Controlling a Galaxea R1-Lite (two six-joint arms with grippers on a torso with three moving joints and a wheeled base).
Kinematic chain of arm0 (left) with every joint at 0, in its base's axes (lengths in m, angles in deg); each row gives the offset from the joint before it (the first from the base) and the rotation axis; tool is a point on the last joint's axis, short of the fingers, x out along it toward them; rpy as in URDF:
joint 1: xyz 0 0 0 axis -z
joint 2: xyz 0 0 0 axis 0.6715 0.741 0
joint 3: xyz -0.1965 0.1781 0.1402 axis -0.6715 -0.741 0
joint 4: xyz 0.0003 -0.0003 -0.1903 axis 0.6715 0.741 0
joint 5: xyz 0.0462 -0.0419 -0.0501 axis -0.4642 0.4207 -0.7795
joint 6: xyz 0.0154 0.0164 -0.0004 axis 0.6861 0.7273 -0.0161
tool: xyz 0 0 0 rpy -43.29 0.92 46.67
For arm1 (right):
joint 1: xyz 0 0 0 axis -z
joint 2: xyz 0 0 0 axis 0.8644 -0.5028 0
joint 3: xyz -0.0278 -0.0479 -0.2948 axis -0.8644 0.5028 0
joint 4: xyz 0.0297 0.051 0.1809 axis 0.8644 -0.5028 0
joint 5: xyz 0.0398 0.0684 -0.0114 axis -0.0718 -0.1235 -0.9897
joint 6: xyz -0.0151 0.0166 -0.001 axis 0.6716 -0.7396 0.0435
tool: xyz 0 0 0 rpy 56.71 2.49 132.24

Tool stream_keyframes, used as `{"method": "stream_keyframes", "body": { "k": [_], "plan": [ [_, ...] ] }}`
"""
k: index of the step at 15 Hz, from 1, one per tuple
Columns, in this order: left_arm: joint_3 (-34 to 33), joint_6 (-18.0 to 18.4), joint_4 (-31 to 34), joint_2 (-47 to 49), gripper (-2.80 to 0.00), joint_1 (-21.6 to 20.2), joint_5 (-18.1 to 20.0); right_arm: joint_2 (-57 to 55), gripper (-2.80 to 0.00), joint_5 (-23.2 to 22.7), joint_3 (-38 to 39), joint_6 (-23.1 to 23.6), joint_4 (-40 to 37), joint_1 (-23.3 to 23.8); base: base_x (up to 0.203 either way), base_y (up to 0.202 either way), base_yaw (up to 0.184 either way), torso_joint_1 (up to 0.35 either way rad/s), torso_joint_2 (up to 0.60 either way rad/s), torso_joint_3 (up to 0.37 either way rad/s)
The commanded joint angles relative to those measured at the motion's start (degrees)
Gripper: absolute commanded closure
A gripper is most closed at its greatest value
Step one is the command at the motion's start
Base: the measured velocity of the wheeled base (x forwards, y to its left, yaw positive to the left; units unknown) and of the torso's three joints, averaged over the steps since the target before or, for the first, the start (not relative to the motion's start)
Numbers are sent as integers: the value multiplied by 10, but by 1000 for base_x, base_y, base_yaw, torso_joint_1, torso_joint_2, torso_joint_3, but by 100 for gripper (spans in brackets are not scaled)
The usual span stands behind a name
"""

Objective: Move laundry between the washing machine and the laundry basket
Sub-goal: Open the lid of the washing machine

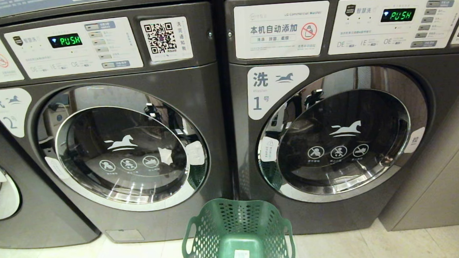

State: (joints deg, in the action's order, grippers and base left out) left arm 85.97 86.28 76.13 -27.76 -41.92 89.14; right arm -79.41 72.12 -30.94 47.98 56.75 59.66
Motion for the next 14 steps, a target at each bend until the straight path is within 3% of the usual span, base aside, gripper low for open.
{"method": "stream_keyframes", "body": {
  "k": [1, 5, 7, 10, 14],
  "plan": [
    [0, 2, 1, 1, 0, 0, 3, 0, 0, 0, 0, 1, -1, 0, 0, 0, 0, 0, 0, 0],
    [10, 2, -5, 1, 0, 0, 9, 0, 0, 0, 0, -1, 0, 0, 0, 0, 0, 0, 0, 0],
    [104, 1, 3, 34, 0, 0, 39, 0, 0, 0, 0, 1, 0, 0, 0, 0, 0, 0, 0, 0],
    [259, -24, 27, 203, 0, 4, 95, 0, 0, -2, 0, 16, -1, 0, 0, 0, 0, 0, 0, 0],
    [361, -113, 14, 489, 0, 7, 195, 0, 0, -1, -1, 8, -1, 0, 0, 0, 0, 0, 0, 0]
  ]
}}
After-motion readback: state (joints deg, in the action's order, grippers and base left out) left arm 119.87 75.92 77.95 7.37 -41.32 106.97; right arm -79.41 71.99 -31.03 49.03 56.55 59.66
